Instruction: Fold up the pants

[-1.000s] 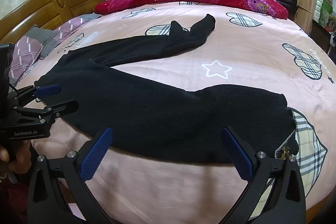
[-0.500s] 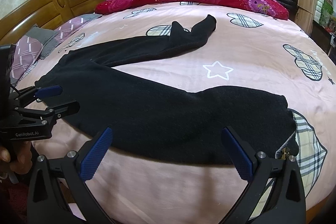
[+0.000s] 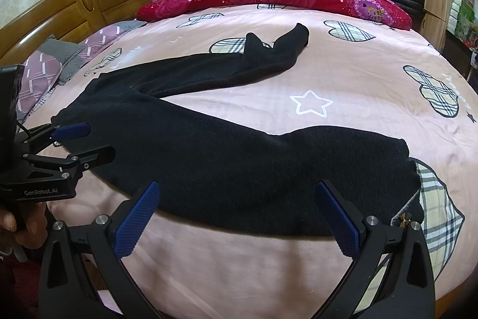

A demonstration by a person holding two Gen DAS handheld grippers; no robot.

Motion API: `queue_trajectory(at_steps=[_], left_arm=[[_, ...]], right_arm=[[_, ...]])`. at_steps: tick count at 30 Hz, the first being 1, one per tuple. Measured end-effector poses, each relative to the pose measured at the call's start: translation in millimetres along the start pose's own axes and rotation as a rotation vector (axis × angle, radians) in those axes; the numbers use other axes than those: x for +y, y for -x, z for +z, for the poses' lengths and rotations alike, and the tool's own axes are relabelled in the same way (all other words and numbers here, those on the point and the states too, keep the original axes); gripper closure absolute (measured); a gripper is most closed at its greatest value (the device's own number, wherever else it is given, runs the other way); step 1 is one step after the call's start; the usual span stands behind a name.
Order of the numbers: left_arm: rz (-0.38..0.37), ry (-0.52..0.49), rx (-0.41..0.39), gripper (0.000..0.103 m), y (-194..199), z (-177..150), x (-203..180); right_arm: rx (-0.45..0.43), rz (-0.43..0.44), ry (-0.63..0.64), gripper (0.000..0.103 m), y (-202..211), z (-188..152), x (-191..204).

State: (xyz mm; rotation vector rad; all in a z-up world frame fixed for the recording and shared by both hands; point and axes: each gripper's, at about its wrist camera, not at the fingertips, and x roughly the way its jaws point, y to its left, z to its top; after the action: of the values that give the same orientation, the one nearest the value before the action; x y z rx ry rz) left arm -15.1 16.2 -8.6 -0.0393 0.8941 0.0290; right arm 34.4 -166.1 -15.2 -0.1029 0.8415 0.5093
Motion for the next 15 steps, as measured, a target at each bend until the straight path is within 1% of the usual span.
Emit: queue_trajectory(at_steps=[5, 15], left_arm=[[0.009, 0.005, -0.003, 0.020, 1.9, 2.4, 1.6], [-0.004, 0.010, 0.000, 0.020, 0.7, 1.8, 4.7]], right_arm=[[-0.005, 0.003, -0.003, 0.000, 2.0, 0.7, 0.5], [-0.011, 0.002, 0.006, 0.000, 5.0, 3.6, 1.4]])
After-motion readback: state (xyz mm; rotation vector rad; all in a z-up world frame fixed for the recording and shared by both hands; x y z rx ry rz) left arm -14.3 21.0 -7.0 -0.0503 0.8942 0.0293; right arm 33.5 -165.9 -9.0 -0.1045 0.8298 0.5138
